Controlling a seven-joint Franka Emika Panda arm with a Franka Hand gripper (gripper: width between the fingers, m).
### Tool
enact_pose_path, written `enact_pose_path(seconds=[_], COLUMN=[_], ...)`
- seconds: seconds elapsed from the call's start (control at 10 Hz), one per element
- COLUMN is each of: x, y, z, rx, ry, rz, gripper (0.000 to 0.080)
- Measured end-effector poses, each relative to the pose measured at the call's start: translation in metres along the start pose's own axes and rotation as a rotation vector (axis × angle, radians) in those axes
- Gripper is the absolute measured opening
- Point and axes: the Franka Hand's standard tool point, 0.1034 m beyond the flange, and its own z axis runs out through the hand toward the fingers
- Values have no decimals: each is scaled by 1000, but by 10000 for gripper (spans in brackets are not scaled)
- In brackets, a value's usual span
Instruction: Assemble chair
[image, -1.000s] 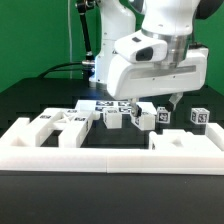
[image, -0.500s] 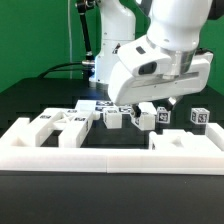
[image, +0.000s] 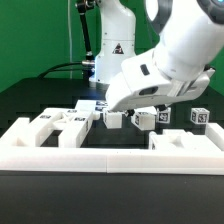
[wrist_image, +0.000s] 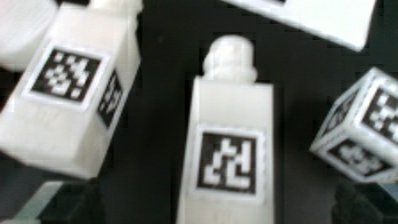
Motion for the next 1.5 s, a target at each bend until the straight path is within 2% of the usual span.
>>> enact_pose_path(seconds=[0.1,0.3,0.6,0.8,1.3,1.4,1.5], x=[5,5,8,8,14,14,15], y=[2,8,7,3,3,1,0], z=[-1,2,4,11,16,16,17], rx=[-1,2,2,11,9,7,3], ry=[0,3,-12,-75,-66,-67,-63], rz=[-2,8,8,3,0,-3,-5], gripper=[649,649,649,649,644,487,487])
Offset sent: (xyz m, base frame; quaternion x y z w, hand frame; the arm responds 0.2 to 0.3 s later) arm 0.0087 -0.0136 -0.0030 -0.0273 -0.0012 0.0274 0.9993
